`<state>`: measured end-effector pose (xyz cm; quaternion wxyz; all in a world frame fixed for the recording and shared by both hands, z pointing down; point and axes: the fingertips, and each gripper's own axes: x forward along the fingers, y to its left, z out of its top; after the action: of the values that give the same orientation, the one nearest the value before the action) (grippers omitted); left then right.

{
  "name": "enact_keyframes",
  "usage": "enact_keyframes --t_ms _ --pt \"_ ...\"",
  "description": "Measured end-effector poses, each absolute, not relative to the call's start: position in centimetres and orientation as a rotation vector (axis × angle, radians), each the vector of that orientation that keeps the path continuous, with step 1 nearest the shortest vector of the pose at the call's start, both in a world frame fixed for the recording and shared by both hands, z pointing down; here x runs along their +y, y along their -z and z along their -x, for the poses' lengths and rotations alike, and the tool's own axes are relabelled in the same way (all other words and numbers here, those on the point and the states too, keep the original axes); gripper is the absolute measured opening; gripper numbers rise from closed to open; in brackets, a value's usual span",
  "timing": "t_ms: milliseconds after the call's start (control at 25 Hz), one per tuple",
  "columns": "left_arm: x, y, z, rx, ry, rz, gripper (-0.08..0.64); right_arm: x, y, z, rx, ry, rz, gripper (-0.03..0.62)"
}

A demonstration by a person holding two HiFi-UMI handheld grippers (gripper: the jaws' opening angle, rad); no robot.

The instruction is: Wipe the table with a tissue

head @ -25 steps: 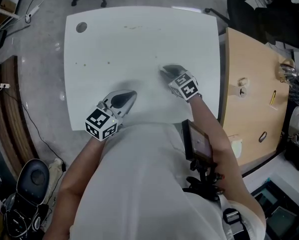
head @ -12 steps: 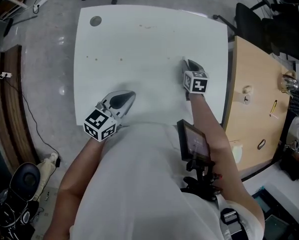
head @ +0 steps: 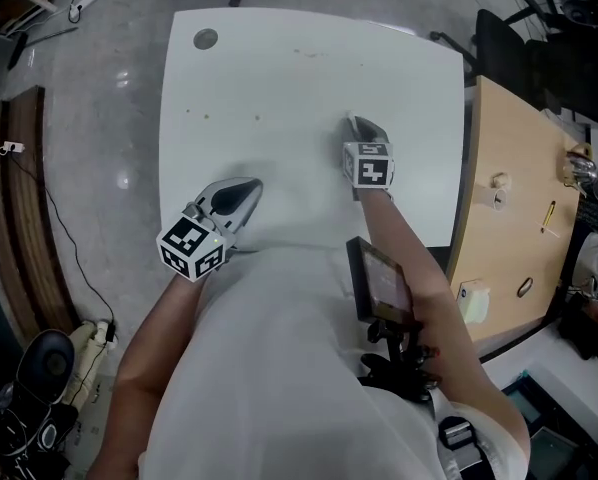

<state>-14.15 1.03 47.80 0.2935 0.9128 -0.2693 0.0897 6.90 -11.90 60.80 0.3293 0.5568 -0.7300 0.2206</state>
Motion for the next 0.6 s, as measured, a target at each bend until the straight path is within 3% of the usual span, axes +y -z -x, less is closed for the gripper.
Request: enact_keyframes --t_ms 360,480,600 --pt "1.3 -47.8 15.7 -0.655 -0.248 -2.460 0.006 -8.9 -61.0 0.4 -2.075 -0.494 -1.115 0.064" --pt "1.3 -47.7 16.0 -0.632 -0.250 -2.473 0.006 -8.0 -60.4 0.7 -2.184 -0.679 -0.990 0.064" --pt "1.0 -47.8 16.6 -0.624 -0.259 -2.479 0.006 -9.0 -58.1 -1.0 -2.255 -0.873 -1.160 0.064"
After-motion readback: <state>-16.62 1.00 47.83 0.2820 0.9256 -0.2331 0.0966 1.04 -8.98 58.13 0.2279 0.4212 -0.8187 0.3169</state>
